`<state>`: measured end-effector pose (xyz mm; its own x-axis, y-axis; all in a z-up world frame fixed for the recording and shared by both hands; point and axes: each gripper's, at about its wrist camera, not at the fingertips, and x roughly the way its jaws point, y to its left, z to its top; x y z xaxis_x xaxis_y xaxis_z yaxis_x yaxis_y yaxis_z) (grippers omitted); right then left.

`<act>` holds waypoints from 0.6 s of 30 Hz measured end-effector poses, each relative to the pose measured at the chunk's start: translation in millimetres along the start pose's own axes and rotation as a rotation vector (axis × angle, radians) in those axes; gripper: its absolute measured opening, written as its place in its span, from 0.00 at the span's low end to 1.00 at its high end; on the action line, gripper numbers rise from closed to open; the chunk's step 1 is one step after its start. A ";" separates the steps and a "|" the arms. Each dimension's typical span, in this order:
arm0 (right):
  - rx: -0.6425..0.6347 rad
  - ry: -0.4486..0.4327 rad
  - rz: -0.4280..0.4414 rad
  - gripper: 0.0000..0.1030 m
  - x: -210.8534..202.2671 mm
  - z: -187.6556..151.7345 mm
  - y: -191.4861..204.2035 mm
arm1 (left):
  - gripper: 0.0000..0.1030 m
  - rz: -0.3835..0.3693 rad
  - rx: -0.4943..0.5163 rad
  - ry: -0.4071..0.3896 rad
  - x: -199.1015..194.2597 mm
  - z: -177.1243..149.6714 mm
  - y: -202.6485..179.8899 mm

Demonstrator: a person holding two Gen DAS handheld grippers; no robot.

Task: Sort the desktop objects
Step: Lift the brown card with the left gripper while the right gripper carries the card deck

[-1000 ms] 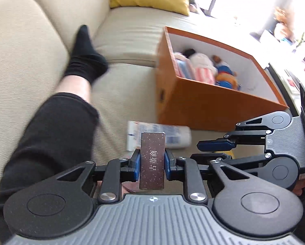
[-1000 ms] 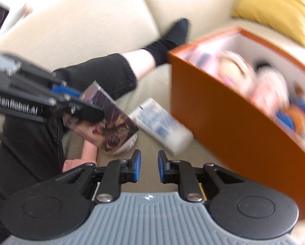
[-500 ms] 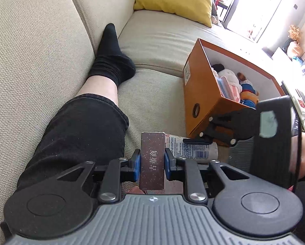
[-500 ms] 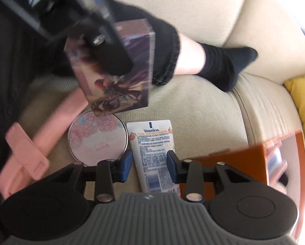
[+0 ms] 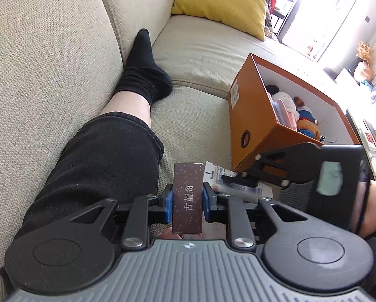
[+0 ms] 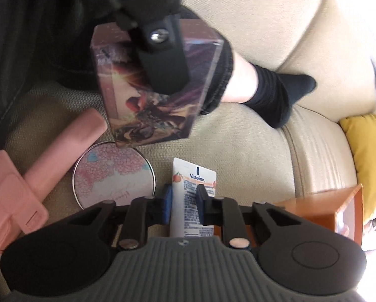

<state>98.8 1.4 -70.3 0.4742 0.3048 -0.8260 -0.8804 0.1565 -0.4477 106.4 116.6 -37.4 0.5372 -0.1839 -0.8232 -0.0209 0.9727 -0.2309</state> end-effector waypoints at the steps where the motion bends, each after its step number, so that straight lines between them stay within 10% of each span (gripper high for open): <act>1: 0.018 -0.014 -0.011 0.16 -8.5 -4.9 0.9 | 0.25 -0.001 -0.001 -0.002 -1.3 -0.7 -0.9; 18: 0.739 -0.095 0.139 0.14 -85.2 -108.7 -64.5 | 0.25 -0.110 0.090 0.041 19.3 -9.9 -71.3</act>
<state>116.0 -136.7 -8.2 0.3850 0.4426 -0.8099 -0.7239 0.6891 0.0325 110.0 42.3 -41.9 0.4968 -0.2940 -0.8166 0.1131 0.9548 -0.2750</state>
